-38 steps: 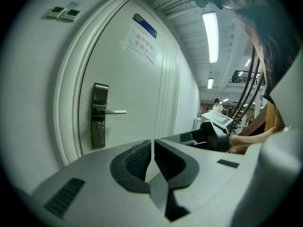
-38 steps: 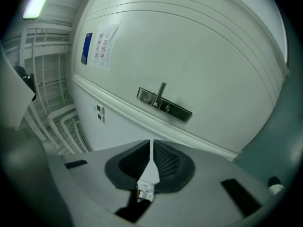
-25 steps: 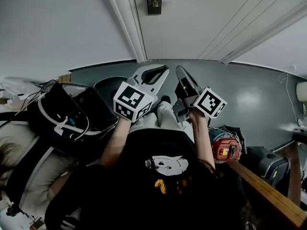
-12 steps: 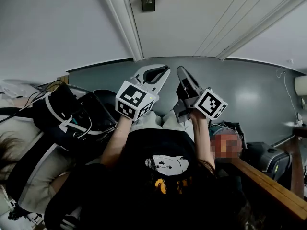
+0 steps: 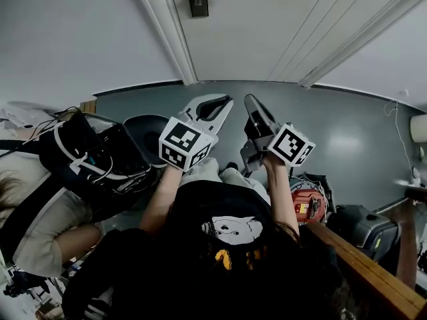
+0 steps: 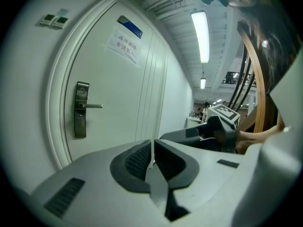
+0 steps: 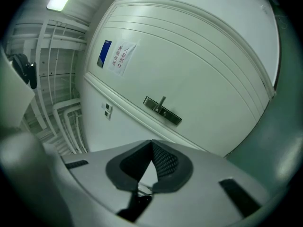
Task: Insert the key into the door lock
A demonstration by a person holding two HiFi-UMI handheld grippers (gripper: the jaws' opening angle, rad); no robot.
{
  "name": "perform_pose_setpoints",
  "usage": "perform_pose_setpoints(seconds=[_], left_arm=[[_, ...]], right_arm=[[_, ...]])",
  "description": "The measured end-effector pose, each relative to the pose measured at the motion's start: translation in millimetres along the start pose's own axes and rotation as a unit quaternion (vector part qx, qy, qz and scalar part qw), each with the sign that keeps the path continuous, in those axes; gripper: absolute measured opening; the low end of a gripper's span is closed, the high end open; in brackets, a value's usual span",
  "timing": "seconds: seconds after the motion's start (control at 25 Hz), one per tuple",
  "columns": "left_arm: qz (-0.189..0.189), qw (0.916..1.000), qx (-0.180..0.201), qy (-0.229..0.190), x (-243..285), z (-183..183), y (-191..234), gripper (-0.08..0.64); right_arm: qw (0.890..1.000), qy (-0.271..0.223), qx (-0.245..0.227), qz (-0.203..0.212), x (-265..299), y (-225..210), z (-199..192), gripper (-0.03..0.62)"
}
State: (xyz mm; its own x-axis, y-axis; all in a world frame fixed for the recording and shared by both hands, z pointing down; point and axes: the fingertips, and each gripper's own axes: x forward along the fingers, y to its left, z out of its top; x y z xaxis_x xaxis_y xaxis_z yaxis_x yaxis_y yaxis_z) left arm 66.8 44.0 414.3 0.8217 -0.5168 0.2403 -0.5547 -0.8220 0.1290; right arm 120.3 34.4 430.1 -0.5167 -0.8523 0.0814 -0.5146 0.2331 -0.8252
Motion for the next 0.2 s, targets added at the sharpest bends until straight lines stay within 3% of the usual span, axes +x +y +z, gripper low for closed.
perform_pose_setpoints(seconds=[0.2], left_arm=[[0.004, 1.0, -0.001, 0.001, -1.1, 5.0, 0.3, 0.025]], right_arm=[[1.0, 0.006, 0.004, 0.002, 1.3, 3.4, 2.1, 0.003]])
